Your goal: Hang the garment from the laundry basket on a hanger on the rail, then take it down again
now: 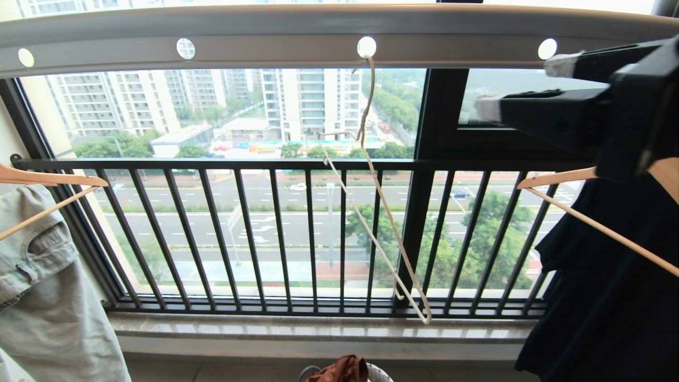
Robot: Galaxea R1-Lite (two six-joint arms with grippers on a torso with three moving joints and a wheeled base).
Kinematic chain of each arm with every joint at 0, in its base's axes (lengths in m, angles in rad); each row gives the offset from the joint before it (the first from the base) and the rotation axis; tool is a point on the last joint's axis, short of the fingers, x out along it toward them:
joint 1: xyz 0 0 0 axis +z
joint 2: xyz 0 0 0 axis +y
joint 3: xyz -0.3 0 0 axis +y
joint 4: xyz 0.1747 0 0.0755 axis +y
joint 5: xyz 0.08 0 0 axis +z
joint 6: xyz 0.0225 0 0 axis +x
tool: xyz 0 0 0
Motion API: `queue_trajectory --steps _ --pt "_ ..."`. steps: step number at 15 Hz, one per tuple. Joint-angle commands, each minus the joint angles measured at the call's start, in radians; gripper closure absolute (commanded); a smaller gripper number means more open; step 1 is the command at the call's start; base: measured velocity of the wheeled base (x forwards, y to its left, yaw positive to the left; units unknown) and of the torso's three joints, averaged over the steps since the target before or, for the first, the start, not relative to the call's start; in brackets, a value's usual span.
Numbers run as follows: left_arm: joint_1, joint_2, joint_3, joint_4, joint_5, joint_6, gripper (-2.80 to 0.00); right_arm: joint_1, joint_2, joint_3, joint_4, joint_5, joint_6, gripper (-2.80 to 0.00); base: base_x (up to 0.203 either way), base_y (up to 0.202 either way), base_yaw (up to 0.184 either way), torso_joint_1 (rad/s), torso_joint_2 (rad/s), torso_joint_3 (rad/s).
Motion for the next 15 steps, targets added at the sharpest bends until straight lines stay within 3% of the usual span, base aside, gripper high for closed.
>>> queue_trajectory --steps 1,5,6,11,15 --pt "0.001 -0.019 0.021 0.006 0.005 -0.002 0.00 0.000 -0.158 0.078 0.004 0.012 -0.003 0.00 0.000 0.000 0.000 0.000 0.00 0.000" --pt "0.005 -0.100 0.094 0.000 0.011 0.001 0.00 -0.095 -0.305 0.169 0.086 0.011 -0.011 0.00 0.000 0.000 0.000 0.000 0.00 0.000" --pt "0.039 -0.121 0.116 0.000 0.011 -0.002 0.00 -0.127 -0.343 0.237 0.121 0.013 -0.009 0.00 0.000 0.000 0.000 0.000 0.00 0.000" --pt "0.475 -0.275 0.287 -0.006 -0.024 -0.006 0.00 -0.445 -0.547 0.472 0.166 0.029 0.033 0.00 0.000 0.000 0.000 0.000 0.00 0.000" --pt "0.665 -0.421 0.604 -0.199 -0.079 -0.068 0.00 -0.643 -0.734 0.545 0.174 0.031 0.070 0.00 0.000 0.000 0.000 0.000 0.00 0.000"
